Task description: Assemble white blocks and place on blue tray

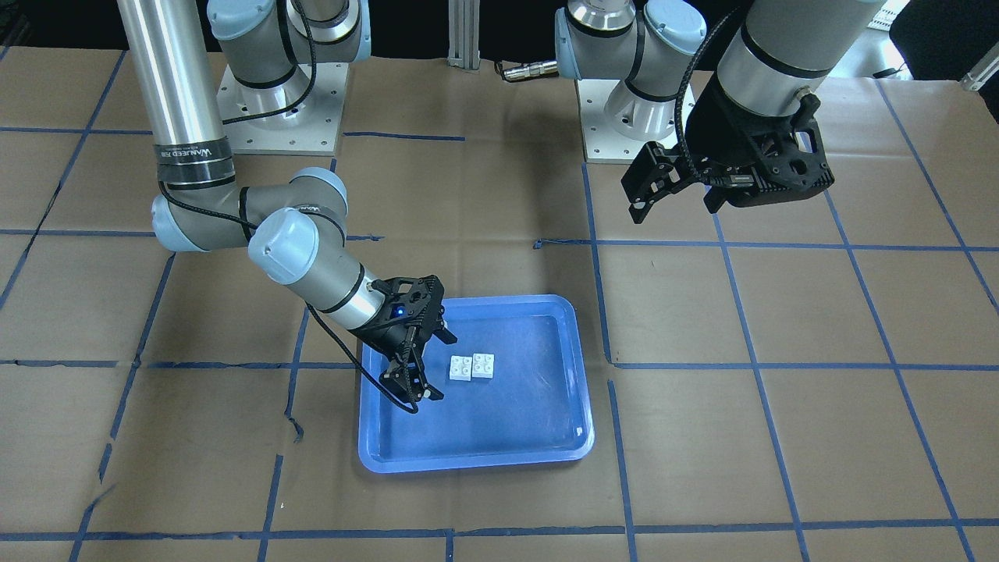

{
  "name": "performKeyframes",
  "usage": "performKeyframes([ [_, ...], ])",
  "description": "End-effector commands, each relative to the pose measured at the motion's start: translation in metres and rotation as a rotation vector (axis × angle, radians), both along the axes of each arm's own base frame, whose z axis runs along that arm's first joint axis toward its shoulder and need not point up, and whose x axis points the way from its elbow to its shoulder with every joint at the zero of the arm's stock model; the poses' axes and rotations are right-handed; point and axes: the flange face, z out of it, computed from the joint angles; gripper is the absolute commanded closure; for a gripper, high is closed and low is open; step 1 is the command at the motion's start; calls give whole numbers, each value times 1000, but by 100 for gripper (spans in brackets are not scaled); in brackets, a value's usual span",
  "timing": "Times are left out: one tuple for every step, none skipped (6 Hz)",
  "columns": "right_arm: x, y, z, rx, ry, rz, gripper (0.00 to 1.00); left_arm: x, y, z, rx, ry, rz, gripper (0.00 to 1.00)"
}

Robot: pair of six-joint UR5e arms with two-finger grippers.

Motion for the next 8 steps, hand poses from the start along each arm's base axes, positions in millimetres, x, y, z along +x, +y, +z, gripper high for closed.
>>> performKeyframes([
  [-25,-14,55,74,117,-121,0,1,0,1,-3,-6,-3,0],
  [-44,-22,90,149,189,-159,0,0,0,1,-1,0,-3,0],
  [-60,-27,120,196,262,-190,0,0,0,0,0,-1,-3,0],
  [-78,-31,143,252,289,-220,0,1,1,0,2,-13,-6,0],
  [-99,-29,171,296,286,-270,0,1,6,0,5,-13,-11,0],
  [-120,-18,197,343,281,-329,0,0,7,-3,9,-5,-12,0],
  [-144,-8,223,369,324,-488,0,-2,12,1,-2,-1,-14,0],
  [-158,7,248,375,390,-745,0,-3,13,1,-2,-2,-20,0],
])
